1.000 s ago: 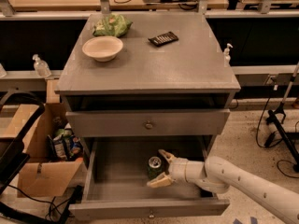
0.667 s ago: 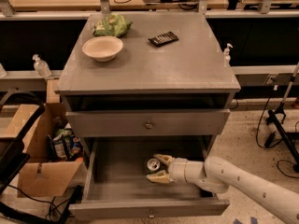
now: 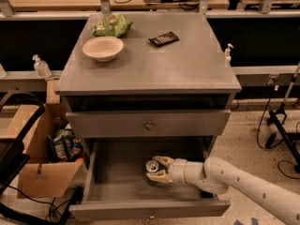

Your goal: Pick green can from middle drawer and place on counter

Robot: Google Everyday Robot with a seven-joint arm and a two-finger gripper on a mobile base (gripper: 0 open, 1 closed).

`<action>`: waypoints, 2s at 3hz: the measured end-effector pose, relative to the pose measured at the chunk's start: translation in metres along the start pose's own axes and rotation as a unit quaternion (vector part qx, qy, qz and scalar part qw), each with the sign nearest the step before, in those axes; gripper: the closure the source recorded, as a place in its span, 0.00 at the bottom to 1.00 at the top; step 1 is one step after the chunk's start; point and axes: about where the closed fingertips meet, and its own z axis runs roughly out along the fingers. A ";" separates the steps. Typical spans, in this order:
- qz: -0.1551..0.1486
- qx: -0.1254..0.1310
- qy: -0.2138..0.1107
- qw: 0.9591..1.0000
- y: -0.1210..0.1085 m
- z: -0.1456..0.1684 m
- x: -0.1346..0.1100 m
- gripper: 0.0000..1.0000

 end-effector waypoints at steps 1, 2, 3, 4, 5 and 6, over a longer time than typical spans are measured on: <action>0.013 -0.012 -0.009 1.000 0.003 -0.009 -0.005 1.00; 0.021 -0.033 -0.023 0.999 0.005 -0.041 -0.034 1.00; 0.052 -0.044 -0.039 0.997 0.013 -0.127 -0.111 1.00; 0.064 -0.028 -0.035 0.997 0.003 -0.191 -0.177 1.00; 0.073 0.033 -0.029 0.996 -0.025 -0.253 -0.248 1.00; 0.079 0.062 -0.029 0.995 -0.040 -0.276 -0.265 1.00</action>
Offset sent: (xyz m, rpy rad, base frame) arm -0.0267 -0.0441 0.0955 0.1042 0.0710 0.0819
